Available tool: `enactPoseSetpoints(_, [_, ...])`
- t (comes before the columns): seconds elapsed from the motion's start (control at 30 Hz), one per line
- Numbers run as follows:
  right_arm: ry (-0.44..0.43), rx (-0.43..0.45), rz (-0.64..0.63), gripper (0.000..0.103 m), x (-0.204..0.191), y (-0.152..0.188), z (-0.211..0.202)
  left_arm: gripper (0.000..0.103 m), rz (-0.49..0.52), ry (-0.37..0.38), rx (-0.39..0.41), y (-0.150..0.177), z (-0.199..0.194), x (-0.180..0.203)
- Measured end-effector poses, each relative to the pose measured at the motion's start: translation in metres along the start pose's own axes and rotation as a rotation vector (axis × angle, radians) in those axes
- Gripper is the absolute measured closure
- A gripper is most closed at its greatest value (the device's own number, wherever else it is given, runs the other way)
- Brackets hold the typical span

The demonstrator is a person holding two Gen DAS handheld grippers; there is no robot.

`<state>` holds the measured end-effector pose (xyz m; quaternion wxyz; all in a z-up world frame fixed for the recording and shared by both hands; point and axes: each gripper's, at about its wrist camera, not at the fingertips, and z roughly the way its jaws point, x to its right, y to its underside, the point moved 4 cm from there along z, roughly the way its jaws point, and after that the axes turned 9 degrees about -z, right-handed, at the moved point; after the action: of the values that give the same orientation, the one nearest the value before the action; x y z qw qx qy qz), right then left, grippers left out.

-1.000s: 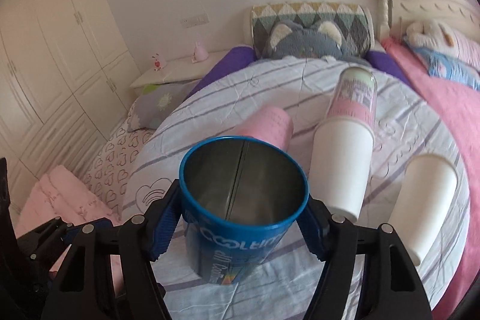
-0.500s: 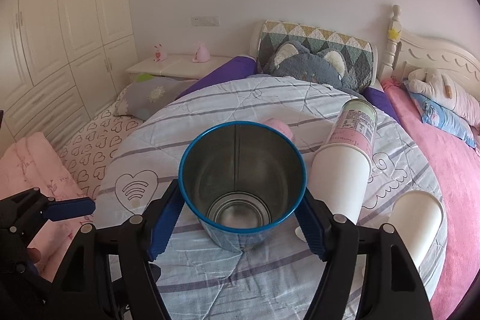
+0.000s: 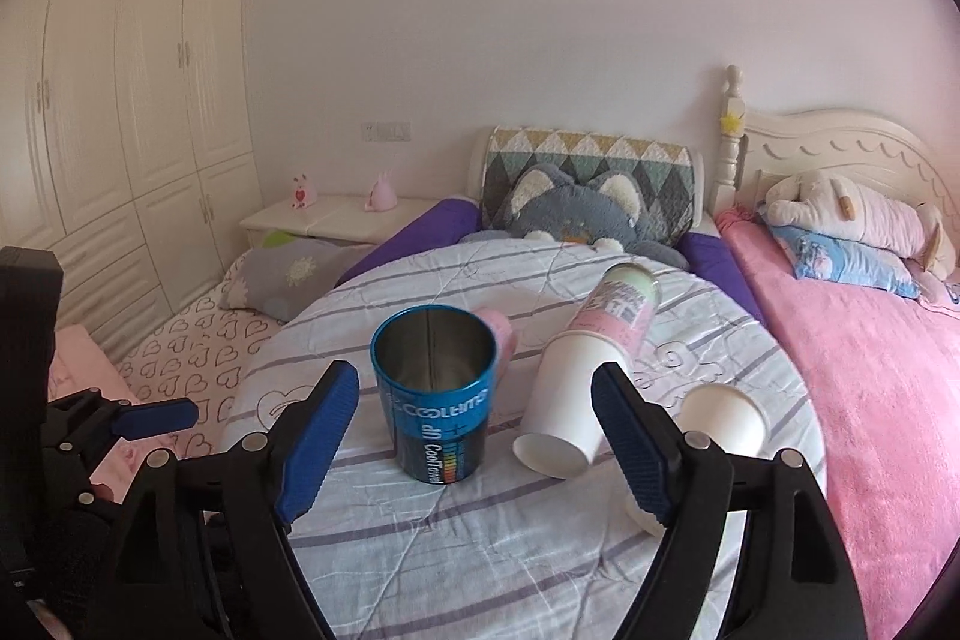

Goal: Flip cup upright

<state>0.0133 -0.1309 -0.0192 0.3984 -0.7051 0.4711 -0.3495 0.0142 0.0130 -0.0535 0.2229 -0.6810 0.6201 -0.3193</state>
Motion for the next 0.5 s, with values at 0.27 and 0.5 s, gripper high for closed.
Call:
enactPoseSetpoints(0.27, [0.158, 0.140, 0.006, 0.017, 0.024, -0.001, -0.060, 0.006, 0.002, -0.009, 0.070, 0.008, -0.021, 0.022])
enactPoseSetpoints(0.5, [0.196, 0.171, 0.062, 0.016, 0.041, 0.006, -0.071, 0.006, 0.040, -0.035, 0.109, 0.012, -0.030, 0.037])
